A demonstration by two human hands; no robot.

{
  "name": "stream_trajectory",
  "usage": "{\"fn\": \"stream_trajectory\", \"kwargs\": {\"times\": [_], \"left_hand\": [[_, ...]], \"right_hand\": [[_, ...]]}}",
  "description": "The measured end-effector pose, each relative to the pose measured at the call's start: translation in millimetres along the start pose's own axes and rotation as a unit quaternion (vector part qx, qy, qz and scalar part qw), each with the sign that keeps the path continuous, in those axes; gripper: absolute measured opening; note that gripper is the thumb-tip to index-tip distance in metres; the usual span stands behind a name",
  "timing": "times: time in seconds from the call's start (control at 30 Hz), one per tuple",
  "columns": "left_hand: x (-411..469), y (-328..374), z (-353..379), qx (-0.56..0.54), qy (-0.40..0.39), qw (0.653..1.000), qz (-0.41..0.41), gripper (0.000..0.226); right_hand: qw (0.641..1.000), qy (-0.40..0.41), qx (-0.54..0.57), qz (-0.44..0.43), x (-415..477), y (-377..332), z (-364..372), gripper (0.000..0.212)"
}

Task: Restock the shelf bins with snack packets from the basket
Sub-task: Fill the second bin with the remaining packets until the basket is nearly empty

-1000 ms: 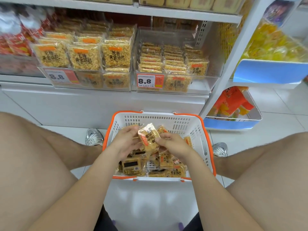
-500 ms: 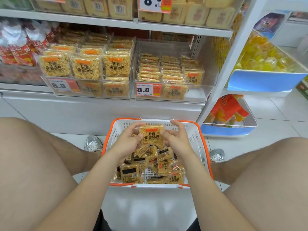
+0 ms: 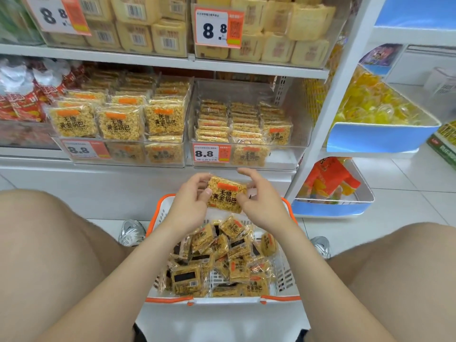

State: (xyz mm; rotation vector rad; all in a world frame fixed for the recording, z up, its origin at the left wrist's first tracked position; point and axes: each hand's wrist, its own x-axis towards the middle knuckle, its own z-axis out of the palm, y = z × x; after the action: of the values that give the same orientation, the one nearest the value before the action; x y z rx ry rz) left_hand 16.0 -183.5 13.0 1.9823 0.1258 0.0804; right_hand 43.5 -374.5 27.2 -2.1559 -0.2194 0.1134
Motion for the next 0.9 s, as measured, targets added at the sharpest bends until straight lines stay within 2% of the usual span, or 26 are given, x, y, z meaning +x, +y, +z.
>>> {"fn": "stream_trajectory", "kwargs": {"times": [0.07,0.17,0.3,0.4,0.5,0.73,0.9], "left_hand": [[13,20,-3,0.054,-0.013,0.998,0.042,0.035],[34,50,-7,0.108,-0.024,0.989,0.1,0.031],[60,85,-8,0.152,-0.042,0.974,0.162,0.027],[84,100,-4,0.195,-0.063,0.962,0.18,0.029],[109,109,3,0.298,-0.083,0.927,0.213,0.049],[152,100,31,0.398,-0.127,0.881,0.222,0.061],[164,85,42,0.494,-0.15,0.83,0.211,0.076]], "right_hand": [[0.993,0.002,-0.1,-0.055,16,-13,-11,0.038],[0.957,0.015,-0.26,-0.126,38,-32,-28,0.038],[0.929,0.017,-0.321,-0.181,63,-56,-63,0.037],[0.917,0.034,-0.359,-0.172,87,-65,-93,0.032],[0.911,0.067,-0.38,-0.149,117,-69,-117,0.031],[0.874,0.129,-0.455,-0.108,160,-39,-137,0.04],[0.879,0.089,-0.461,-0.085,176,-33,-136,0.049]]}}
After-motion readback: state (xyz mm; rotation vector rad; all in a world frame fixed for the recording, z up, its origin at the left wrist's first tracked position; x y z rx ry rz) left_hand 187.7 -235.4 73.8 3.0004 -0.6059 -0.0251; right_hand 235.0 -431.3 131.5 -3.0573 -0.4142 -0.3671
